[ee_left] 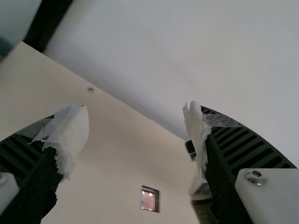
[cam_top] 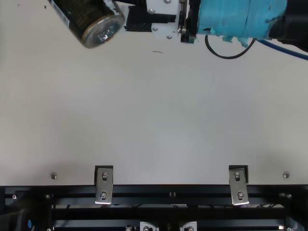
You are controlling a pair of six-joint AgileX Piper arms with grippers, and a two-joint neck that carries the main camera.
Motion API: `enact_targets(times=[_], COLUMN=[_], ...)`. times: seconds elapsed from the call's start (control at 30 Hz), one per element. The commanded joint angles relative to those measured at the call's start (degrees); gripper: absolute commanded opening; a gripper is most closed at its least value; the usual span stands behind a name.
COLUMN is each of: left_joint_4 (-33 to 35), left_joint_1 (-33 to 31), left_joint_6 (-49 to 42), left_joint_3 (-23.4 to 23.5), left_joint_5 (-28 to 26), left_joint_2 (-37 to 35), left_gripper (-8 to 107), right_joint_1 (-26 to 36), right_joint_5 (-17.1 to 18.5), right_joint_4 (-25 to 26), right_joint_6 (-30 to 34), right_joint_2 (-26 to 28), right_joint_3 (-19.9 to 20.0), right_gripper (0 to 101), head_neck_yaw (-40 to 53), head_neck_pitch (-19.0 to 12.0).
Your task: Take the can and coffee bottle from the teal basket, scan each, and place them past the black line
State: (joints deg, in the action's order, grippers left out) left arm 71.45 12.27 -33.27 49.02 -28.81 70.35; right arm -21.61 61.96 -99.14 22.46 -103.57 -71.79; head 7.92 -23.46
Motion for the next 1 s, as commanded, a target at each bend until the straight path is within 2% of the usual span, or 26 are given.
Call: enact_targets(times=[0.0,0.13,0.27,0.47,0.57,0.77,0.97], left_joint_4=[0.0,-8.2,-11.5,-11.5,-11.5,-11.5,-11.5], left_joint_1=[0.0,-2.4,-2.2,-2.2,-2.2,-2.2,-2.2], left_joint_6=[0.0,1.1,1.1,1.1,1.1,1.1,1.1], left_joint_3=[0.0,0.0,0.0,0.0,0.0,0.0,0.0], left_joint_5=[0.0,7.7,9.6,9.5,9.5,9.5,9.5], left_joint_2=[0.0,0.0,0.0,0.0,0.0,0.0,0.0], left_gripper=[90,90,90,90,90,90,90], right_joint_1=[0.0,0.3,1.4,3.6,4.2,4.1,2.3], right_joint_5=[0.0,-0.8,-4.1,-12.7,-17.7,-27.7,-36.0], right_joint_4=[0.0,0.3,-0.3,1.7,4.4,13.5,28.8], right_joint_6=[0.0,-0.3,0.8,1.7,1.1,-2.1,-9.7], right_joint_2=[0.0,0.4,2.4,7.1,9.6,13.4,15.2], right_joint_3=[0.0,0.0,1.6,5.3,6.9,8.7,9.5], right_gripper=[0,0,0,0,0,0,0], head_neck_yaw=[-0.8,-0.8,-0.8,-0.8,-0.8,-0.8,-0.8], head_neck_pitch=[-1.5,-1.5,-1.5,-1.5,-1.5,-1.5,-1.5])
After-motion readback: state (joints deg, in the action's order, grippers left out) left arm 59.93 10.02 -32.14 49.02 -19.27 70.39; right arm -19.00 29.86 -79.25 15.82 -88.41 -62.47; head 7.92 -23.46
